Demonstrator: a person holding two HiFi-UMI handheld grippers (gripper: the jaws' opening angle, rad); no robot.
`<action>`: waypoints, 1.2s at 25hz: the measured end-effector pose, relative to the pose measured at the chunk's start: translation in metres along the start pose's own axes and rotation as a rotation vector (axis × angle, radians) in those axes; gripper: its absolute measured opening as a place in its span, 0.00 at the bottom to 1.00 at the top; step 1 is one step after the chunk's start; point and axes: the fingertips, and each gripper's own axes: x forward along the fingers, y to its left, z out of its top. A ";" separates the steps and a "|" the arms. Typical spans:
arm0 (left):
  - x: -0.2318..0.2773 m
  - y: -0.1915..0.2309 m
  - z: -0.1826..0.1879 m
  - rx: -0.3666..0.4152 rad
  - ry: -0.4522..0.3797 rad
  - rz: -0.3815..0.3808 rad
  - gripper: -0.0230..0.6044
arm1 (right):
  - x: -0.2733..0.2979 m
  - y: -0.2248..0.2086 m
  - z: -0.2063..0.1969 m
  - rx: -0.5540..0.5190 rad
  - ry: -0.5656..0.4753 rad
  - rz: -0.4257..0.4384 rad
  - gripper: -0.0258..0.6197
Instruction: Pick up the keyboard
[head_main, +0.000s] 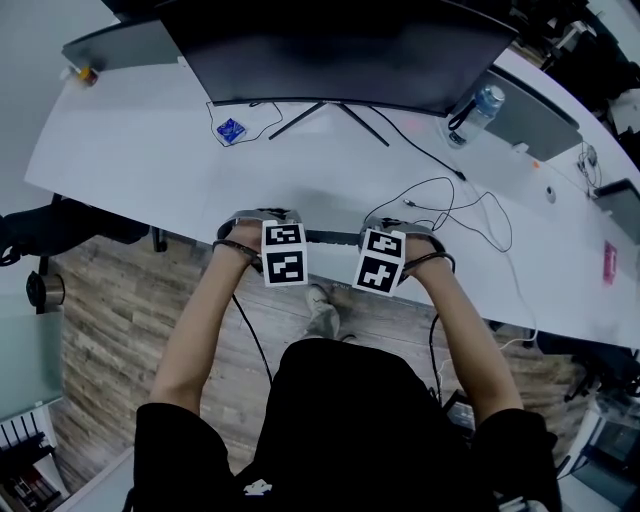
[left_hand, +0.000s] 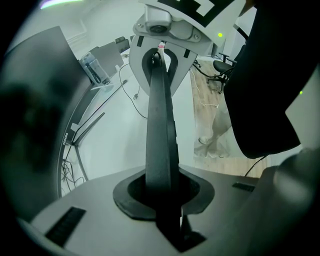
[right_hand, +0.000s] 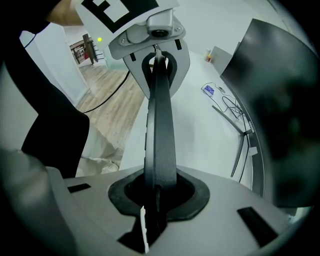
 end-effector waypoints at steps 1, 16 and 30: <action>-0.002 -0.002 0.002 0.002 0.003 0.004 0.16 | -0.002 0.002 -0.001 0.000 -0.001 -0.003 0.15; -0.039 -0.048 0.039 0.017 0.022 0.095 0.16 | -0.048 0.047 -0.021 -0.017 -0.024 -0.093 0.15; -0.072 -0.106 0.062 0.024 0.051 0.168 0.16 | -0.085 0.104 -0.030 -0.045 -0.052 -0.162 0.15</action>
